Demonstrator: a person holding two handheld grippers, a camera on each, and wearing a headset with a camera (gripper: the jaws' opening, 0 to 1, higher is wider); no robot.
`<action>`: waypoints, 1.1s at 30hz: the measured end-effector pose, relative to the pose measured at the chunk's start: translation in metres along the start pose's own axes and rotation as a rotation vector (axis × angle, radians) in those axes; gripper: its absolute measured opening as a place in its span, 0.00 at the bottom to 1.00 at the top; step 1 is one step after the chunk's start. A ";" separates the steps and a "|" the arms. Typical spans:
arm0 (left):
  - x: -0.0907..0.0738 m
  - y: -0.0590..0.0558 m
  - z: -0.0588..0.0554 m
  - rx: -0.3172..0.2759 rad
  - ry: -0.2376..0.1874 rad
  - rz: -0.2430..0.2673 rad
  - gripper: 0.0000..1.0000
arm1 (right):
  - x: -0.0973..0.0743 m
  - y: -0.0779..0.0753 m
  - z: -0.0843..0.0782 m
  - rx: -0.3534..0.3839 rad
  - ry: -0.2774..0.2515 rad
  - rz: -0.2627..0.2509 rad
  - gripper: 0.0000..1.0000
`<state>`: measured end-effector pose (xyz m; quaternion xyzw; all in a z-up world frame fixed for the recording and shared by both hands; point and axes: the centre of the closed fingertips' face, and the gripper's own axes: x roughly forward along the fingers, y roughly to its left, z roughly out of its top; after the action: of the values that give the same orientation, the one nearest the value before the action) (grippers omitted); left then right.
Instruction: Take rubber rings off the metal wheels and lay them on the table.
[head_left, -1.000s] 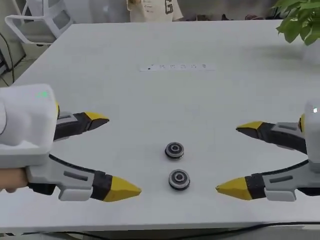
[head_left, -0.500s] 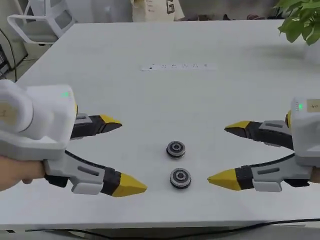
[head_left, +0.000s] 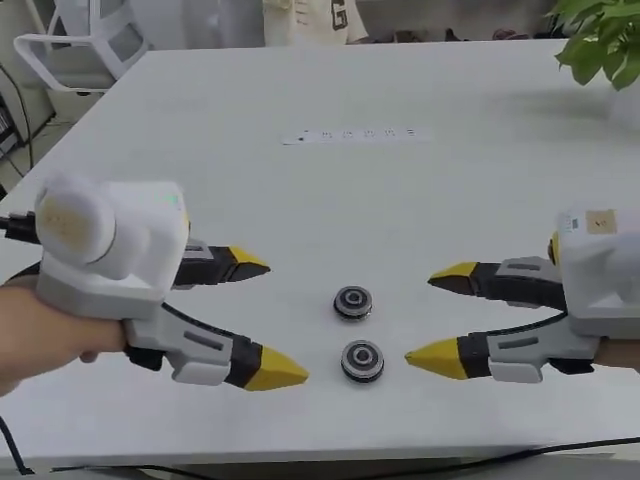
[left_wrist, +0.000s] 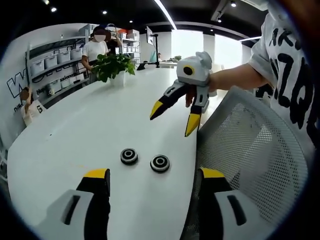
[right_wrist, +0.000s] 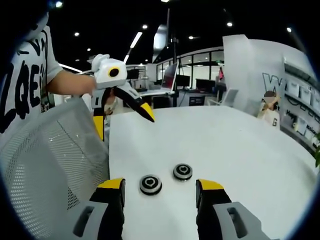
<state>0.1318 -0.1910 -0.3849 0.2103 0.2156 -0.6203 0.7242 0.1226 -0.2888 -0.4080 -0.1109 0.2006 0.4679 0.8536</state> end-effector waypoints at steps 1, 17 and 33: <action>0.002 0.000 0.000 -0.002 0.003 -0.005 0.68 | 0.001 0.000 -0.003 0.000 0.000 0.007 0.53; 0.032 -0.007 -0.006 0.005 0.030 -0.079 0.57 | 0.019 0.009 -0.021 0.021 0.028 0.072 0.43; 0.053 -0.014 -0.015 -0.019 0.061 -0.136 0.46 | 0.033 0.010 -0.034 0.005 0.053 0.105 0.36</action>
<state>0.1249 -0.2270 -0.4276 0.2069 0.2572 -0.6593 0.6756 0.1221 -0.2709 -0.4533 -0.1105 0.2299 0.5083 0.8225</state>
